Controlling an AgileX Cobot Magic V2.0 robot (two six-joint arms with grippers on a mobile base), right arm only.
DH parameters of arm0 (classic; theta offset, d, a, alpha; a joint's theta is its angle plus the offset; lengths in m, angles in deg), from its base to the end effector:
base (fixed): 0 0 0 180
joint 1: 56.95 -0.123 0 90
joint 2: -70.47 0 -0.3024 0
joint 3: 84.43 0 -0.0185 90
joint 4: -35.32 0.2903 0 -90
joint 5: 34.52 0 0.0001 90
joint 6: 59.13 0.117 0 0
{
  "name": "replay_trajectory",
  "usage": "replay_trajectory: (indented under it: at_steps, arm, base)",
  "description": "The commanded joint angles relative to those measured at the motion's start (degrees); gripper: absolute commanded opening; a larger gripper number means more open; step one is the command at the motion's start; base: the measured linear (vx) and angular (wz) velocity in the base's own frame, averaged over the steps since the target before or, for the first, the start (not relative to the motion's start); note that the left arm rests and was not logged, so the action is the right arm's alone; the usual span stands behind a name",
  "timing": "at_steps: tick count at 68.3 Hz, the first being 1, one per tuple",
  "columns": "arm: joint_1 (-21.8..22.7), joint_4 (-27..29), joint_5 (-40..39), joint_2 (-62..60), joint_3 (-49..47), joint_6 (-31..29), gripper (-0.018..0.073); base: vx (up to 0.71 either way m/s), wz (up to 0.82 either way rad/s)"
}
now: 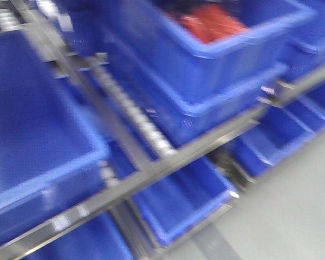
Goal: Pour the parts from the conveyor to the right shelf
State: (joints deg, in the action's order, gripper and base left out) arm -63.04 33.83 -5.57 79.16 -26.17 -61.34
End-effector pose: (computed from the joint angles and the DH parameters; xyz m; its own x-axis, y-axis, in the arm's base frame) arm 0.0770 0.0067 0.2873 -0.0961 -0.0719 -0.9928 -0.0997 0.9931 -0.0623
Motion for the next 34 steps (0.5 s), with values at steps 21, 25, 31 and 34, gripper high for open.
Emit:
replay_trajectory:
  at_steps: [21, 25, 31, 34]
  arm:
    - [0.3, -0.4, -4.7, 0.8, -1.7, -0.4, -0.0006]
    - [0.3, -0.4, -4.7, 0.8, -1.7, -0.4, -0.0006]
    - [0.3, -0.4, -4.7, 0.8, -1.7, -0.4, -0.0006]
    - [0.3, -0.4, -4.7, 0.8, -1.7, -0.4, -0.0006]
  base:
    - [0.12, 0.78]
    - [0.10, 0.69]
    - [0.11, 0.62]
    - [0.12, 0.54]
